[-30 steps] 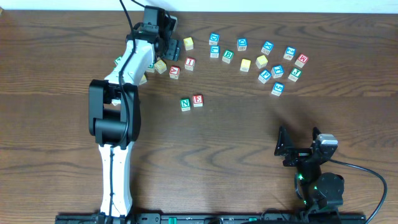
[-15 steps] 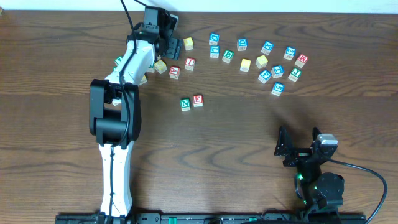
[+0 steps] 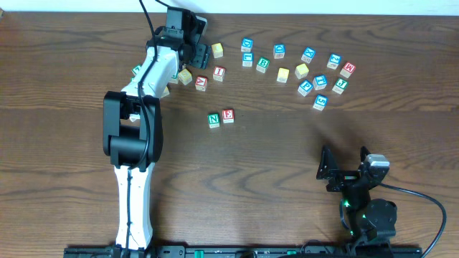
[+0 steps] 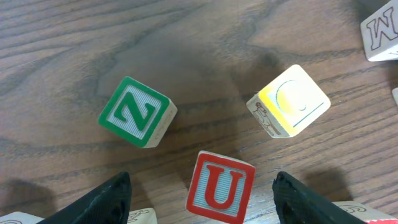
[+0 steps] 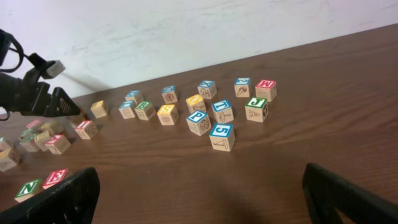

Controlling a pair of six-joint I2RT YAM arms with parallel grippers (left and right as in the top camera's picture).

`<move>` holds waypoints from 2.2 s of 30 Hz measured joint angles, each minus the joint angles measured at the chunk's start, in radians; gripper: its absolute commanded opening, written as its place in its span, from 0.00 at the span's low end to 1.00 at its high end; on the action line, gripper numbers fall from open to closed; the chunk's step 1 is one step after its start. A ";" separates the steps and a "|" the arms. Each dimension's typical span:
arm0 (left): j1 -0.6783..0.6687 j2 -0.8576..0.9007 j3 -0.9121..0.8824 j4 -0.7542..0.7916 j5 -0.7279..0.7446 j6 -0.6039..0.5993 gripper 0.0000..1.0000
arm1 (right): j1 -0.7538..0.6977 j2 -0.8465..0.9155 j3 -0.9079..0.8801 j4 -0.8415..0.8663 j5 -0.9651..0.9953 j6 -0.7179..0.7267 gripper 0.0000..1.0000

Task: Spell out NEURIPS
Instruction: 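Move the left gripper back toward the red U block, then lower the left gripper onto the red U block and grasp it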

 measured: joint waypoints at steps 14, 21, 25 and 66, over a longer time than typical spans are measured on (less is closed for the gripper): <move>-0.001 0.000 -0.067 0.034 0.006 0.026 0.67 | 0.000 0.000 0.000 0.000 0.000 0.000 0.99; -0.003 0.000 -0.067 0.057 0.006 0.030 0.50 | 0.000 0.000 0.000 0.000 0.000 0.000 0.99; -0.008 0.000 -0.067 0.057 0.006 0.033 0.46 | 0.000 0.000 0.000 0.000 0.000 0.000 0.99; -0.060 -0.286 -0.071 -0.071 -0.003 -0.009 0.38 | 0.000 0.000 0.000 0.000 0.000 0.000 0.99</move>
